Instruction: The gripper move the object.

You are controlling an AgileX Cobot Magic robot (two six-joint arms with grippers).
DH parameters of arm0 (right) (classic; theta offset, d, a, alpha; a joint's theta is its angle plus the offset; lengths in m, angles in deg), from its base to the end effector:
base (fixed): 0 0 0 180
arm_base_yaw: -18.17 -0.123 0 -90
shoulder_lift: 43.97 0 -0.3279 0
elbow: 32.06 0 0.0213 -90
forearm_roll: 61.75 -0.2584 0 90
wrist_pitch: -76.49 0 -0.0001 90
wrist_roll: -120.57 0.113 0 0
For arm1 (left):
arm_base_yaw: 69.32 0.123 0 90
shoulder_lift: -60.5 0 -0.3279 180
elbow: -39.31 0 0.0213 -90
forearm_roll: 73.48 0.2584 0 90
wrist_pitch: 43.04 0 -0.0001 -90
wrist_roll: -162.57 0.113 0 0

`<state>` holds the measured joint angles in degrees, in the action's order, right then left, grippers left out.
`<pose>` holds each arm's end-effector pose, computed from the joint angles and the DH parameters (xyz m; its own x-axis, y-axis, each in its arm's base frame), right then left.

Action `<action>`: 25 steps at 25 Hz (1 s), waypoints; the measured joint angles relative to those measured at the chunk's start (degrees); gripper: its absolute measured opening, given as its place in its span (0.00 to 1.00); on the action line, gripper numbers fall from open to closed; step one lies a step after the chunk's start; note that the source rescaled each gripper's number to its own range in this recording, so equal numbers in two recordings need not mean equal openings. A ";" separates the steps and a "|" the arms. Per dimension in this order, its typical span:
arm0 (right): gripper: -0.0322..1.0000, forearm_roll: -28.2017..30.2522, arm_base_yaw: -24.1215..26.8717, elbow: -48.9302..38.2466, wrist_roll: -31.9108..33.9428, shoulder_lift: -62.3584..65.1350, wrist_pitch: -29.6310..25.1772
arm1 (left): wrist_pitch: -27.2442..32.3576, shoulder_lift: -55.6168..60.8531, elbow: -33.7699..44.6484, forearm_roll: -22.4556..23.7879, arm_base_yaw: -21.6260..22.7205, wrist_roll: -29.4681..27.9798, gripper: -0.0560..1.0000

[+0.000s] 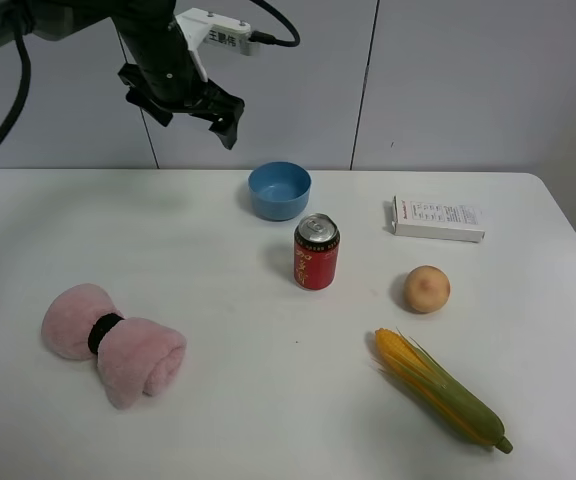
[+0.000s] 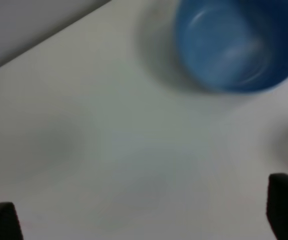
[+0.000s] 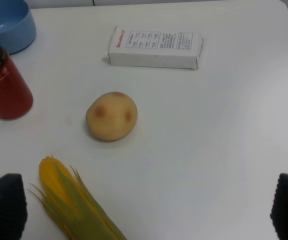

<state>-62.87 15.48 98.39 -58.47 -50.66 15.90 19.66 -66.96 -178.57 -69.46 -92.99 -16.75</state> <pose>-0.0220 0.0009 0.2714 -0.4523 0.0051 -0.8919 -0.0502 0.9983 0.0312 0.4701 -0.1984 0.3066 -0.7931 0.3957 -0.4632 0.4095 0.9092 0.0756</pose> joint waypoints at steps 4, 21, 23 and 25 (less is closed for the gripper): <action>1.00 0.00 0.00 0.00 0.00 0.00 0.00 | -0.34 4.01 7.23 1.34 4.12 1.72 1.00; 1.00 0.00 0.00 0.00 0.05 0.00 0.00 | -14.62 49.86 50.72 -0.02 26.43 2.44 1.00; 1.00 0.00 0.00 0.00 0.05 0.00 0.00 | -14.62 57.77 56.11 -0.02 28.57 2.44 1.00; 1.00 0.00 0.00 0.00 0.05 0.00 0.00 | -14.62 64.71 60.13 -0.02 29.96 2.44 1.00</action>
<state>-62.87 15.48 98.39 -58.41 -50.66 15.90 5.03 -2.25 -118.45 -69.48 -63.03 -14.31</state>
